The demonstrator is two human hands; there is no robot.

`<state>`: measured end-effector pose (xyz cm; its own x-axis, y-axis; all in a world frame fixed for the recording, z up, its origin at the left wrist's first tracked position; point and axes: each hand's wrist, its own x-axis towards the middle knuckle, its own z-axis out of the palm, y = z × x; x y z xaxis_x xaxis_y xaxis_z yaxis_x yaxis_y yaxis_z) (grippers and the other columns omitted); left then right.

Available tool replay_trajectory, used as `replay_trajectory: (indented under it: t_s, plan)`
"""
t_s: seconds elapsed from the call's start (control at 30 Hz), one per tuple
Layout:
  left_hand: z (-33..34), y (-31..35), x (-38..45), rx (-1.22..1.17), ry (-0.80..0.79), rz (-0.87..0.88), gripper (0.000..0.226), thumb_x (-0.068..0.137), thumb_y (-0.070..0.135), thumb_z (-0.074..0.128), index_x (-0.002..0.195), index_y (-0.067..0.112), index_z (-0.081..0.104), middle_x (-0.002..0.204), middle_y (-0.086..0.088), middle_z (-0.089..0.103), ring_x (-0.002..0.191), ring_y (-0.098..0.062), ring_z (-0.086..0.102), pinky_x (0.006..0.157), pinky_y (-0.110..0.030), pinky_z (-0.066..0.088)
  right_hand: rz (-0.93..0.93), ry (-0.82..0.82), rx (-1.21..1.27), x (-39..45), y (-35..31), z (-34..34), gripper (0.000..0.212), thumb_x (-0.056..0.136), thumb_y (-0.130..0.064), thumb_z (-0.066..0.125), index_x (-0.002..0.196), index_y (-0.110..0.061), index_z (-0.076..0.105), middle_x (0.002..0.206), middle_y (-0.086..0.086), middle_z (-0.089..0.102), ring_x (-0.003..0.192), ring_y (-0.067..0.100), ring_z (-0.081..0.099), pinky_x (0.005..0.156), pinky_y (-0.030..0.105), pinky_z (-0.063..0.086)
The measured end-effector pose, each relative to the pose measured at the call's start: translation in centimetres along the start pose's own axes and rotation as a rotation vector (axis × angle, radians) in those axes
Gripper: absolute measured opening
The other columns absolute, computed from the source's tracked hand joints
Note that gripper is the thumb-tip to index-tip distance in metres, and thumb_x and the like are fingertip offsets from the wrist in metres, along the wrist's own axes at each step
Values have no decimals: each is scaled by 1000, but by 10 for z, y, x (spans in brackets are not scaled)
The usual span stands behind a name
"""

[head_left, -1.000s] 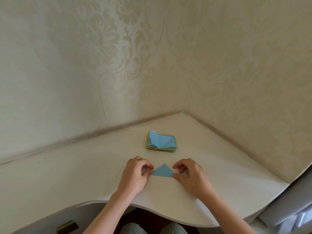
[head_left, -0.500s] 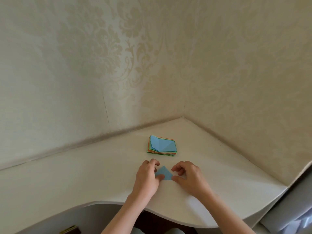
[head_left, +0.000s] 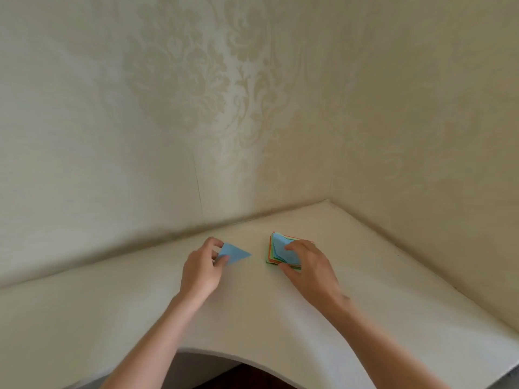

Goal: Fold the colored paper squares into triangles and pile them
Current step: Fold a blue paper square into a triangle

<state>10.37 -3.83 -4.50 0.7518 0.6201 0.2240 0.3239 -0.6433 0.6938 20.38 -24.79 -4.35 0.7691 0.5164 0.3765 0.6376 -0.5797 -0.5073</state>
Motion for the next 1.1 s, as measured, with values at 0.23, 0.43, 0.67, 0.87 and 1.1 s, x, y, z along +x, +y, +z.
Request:
replay_trajectory:
  t_s: [0.23,0.43,0.67,0.87,1.1]
  plan:
    - [12,-19,51,-17,6,-53,20,92,23,59,112,22,61,83,4,62,86,-19,59,73,-29,41,-29,9,-129,3,13,18,30,87,-27,67,116,-16,67,121,-4,61,107,21,59,91,33,46]
    - [31,-31,64,51,30,-25,18,88,22,64,107,23,63,97,2,66,99,-23,58,78,-30,41,-139,126,-189,8,23,30,24,69,-17,84,91,-18,75,99,-7,67,83,20,66,69,33,54]
    - [37,-11,48,32,236,266,29,78,8,74,103,18,65,100,1,60,96,-24,51,82,-27,38,-51,152,-190,13,12,30,18,60,-14,84,64,-24,70,94,-11,70,74,17,66,63,27,47]
    - [45,28,16,-90,-110,547,22,85,15,69,105,25,66,107,20,55,107,1,46,93,-5,30,93,28,-153,10,7,23,21,92,-38,55,101,-32,73,125,-21,58,116,7,50,90,24,39]
    - [41,43,-7,-53,-68,694,21,83,24,73,104,23,70,106,20,59,105,-4,49,94,-8,31,-79,214,-61,-11,9,-3,11,71,-20,84,77,-26,77,95,-8,72,83,18,65,68,30,51]
